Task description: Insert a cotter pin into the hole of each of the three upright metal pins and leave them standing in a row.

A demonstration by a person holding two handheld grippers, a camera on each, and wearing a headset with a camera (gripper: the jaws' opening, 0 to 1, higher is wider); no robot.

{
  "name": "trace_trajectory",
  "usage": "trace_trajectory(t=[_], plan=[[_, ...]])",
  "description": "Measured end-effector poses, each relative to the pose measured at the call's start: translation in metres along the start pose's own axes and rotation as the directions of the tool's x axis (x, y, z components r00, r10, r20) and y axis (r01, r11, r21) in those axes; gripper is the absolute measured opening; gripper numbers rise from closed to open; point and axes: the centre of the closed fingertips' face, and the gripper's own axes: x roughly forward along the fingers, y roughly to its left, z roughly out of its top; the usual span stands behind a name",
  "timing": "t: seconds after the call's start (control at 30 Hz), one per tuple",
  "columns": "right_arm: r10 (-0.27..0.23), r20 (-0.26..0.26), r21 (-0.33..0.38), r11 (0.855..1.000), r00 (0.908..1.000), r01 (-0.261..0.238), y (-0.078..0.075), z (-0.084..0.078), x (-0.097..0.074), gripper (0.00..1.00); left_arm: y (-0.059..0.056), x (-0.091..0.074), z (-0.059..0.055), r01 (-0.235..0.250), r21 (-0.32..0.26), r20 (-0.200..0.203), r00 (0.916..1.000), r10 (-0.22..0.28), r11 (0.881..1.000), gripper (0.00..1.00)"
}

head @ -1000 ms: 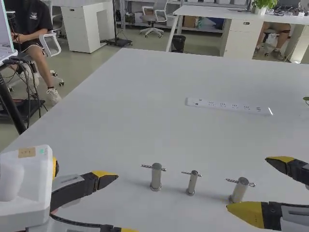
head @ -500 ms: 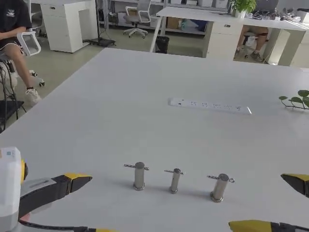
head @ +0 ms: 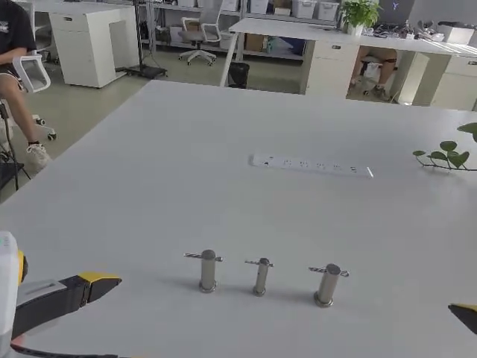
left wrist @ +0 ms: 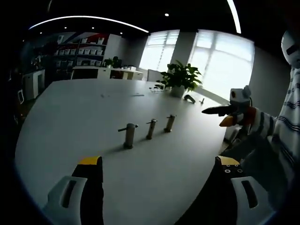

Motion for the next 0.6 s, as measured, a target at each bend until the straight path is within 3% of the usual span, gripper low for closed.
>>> trace_trajectory(t=[0.43,0.6], plan=[[0.002,-0.050,0.046,0.999,0.9988,0.000,0.017,-0.023,-0.008,0.98,0.002,-0.010,-0.002,-0.051,-0.012,-0.008,0.9987,0.051,0.999,0.99],[0.001,-0.062,0.045,0.999,0.9981,0.002,0.019,-0.029,-0.014,0.98,-0.005,-0.011,-0.001,-0.058,-0.007,-0.004,0.9983,0.058,0.998,0.99]])
